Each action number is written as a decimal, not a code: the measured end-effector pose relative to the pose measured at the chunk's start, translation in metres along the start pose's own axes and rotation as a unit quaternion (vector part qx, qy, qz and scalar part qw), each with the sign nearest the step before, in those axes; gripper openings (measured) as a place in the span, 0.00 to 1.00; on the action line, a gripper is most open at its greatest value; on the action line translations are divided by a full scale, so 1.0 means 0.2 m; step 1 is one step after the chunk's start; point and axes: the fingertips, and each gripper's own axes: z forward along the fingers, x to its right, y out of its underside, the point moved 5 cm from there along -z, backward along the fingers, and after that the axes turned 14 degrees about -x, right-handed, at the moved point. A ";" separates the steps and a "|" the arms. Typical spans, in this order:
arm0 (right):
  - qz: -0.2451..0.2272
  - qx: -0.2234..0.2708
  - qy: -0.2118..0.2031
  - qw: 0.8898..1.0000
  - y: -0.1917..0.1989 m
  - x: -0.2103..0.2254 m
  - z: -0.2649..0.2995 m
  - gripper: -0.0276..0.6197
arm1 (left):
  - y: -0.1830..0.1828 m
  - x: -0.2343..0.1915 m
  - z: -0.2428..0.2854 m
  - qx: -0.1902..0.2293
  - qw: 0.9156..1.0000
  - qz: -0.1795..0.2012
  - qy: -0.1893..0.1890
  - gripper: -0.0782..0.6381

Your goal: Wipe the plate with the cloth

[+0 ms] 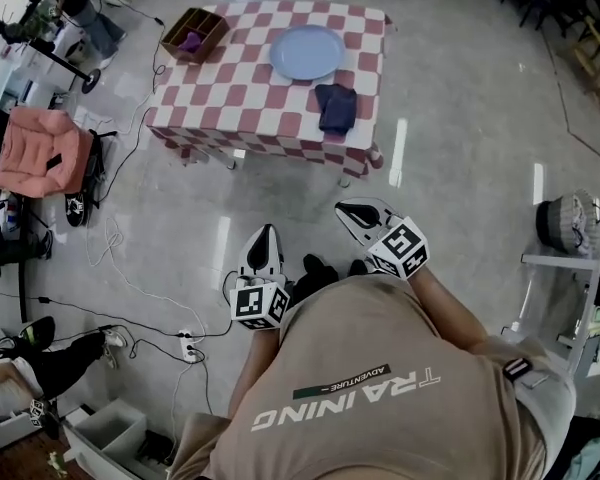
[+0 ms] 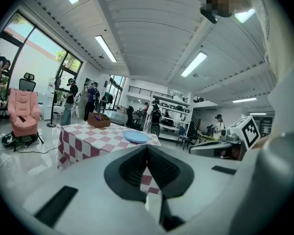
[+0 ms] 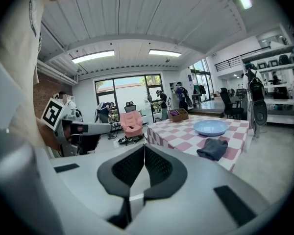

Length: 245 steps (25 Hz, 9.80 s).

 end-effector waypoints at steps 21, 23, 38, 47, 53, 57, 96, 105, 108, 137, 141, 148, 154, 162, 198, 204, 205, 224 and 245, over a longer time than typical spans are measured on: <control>0.060 0.000 0.094 0.994 -0.27 0.28 0.36 0.07 | -0.24 -0.46 0.49 -0.030 0.995 0.002 0.094 0.13; 0.055 -0.001 0.093 0.994 -0.30 0.35 0.39 0.07 | -0.27 -0.50 0.56 -0.034 0.995 -0.012 0.093 0.13; 0.006 -0.015 0.030 0.999 -0.60 0.96 0.75 0.07 | -0.75 -0.53 1.17 -0.010 0.998 0.009 0.062 0.13; 0.020 -0.026 0.032 0.999 -0.62 1.20 0.79 0.07 | -0.85 -0.50 1.40 -0.026 0.997 0.026 0.074 0.13; 0.034 -0.034 0.045 0.998 -0.65 1.24 0.85 0.07 | -0.88 -0.58 1.48 -0.037 0.995 0.026 0.091 0.13; 0.045 -0.039 0.083 0.995 -0.68 1.29 0.91 0.07 | -0.92 -0.66 1.55 -0.035 0.991 0.036 0.121 0.13; 0.139 -0.265 0.234 0.925 -0.13 1.40 0.93 0.59 | -1.14 -0.90 1.78 -0.037 0.979 0.070 0.190 0.13; 0.189 -0.286 0.196 0.919 -0.03 1.50 1.02 0.63 | -1.14 -0.93 1.74 -0.033 0.983 0.068 0.167 0.13; 0.189 -0.294 0.190 0.918 -0.03 1.50 1.02 0.63 | -1.15 -0.94 1.75 -0.033 0.984 0.064 0.162 0.13; 0.028 -0.154 0.184 0.970 -0.86 1.81 0.99 0.24 | -1.21 -0.91 1.74 -0.015 0.983 0.089 0.160 0.13; 0.003 -0.163 0.165 0.973 -0.94 1.86 1.11 0.24 | -1.18 -0.94 1.73 -0.017 0.986 0.083 0.147 0.13; 0.002 -0.199 0.129 0.971 -0.90 1.94 1.35 0.24 | -1.15 -1.01 1.69 -0.012 0.990 0.070 0.118 0.13; 0.001 -0.252 0.076 0.965 -0.83 2.00 1.63 0.24 | -1.15 -1.13 1.63 -0.007 0.996 0.048 0.075 0.13; 0.004 -0.317 0.035 0.948 -0.70 2.01 1.86 0.24 | -1.09 -1.26 1.51 -0.004 1.000 0.011 0.023 0.13; 0.048 -0.397 0.170 0.901 -0.57 2.40 1.45 0.25 | -1.09 -1.22 1.63 -0.013 0.998 0.007 0.053 0.13; 0.054 -0.409 0.091 0.906 -0.52 2.17 1.48 0.25 | -1.10 -1.21 1.70 -0.021 0.996 0.016 0.081 0.13; 0.041 -0.414 0.079 0.906 -0.52 2.12 1.51 0.25 | -1.10 -1.20 1.71 -0.021 0.996 0.018 0.085 0.13; -0.080 -0.335 0.058 0.937 -0.88 1.96 1.74 0.24 | -1.12 -1.25 1.75 -0.017 0.996 0.025 0.089 0.13; -0.152 -0.358 0.080 0.918 -1.14 2.32 2.09 0.24 | -1.07 -1.35 1.51 -0.003 1.000 0.000 -0.028 0.13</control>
